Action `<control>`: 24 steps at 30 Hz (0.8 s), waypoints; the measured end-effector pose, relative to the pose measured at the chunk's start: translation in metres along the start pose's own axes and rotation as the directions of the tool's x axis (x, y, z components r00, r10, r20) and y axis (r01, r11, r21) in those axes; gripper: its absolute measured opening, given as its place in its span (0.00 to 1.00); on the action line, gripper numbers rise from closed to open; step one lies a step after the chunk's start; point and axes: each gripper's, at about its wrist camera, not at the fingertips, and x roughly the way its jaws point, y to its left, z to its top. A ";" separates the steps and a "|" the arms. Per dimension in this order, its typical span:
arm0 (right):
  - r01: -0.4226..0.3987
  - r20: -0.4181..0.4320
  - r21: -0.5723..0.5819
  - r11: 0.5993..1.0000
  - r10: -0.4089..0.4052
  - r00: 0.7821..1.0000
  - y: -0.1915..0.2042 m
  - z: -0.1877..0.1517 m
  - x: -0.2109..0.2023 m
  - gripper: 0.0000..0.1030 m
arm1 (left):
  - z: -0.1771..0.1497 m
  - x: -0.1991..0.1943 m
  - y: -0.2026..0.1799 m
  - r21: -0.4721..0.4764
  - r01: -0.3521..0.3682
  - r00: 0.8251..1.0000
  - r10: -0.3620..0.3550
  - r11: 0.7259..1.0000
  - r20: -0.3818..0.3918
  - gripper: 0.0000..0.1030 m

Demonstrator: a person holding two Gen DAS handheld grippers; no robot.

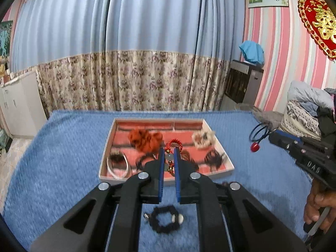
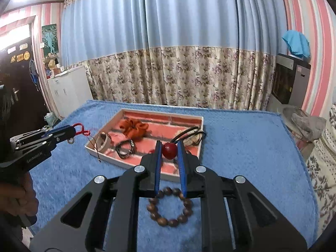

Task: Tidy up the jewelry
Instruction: 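Carry the scrunchie with the left tool while the right tool carries the hair ties to the tray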

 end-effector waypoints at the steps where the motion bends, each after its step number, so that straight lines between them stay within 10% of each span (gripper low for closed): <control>1: -0.004 0.002 0.002 1.000 0.004 1.000 0.001 0.004 0.002 0.15 | 0.005 0.000 0.001 -0.001 -0.003 1.000 0.003 1.000 0.006 0.08; 24: 0.019 -0.109 0.026 0.999 -0.016 0.994 0.008 0.034 0.141 0.15 | 0.024 0.111 0.033 -0.002 -0.076 0.995 0.076 0.997 -0.057 0.08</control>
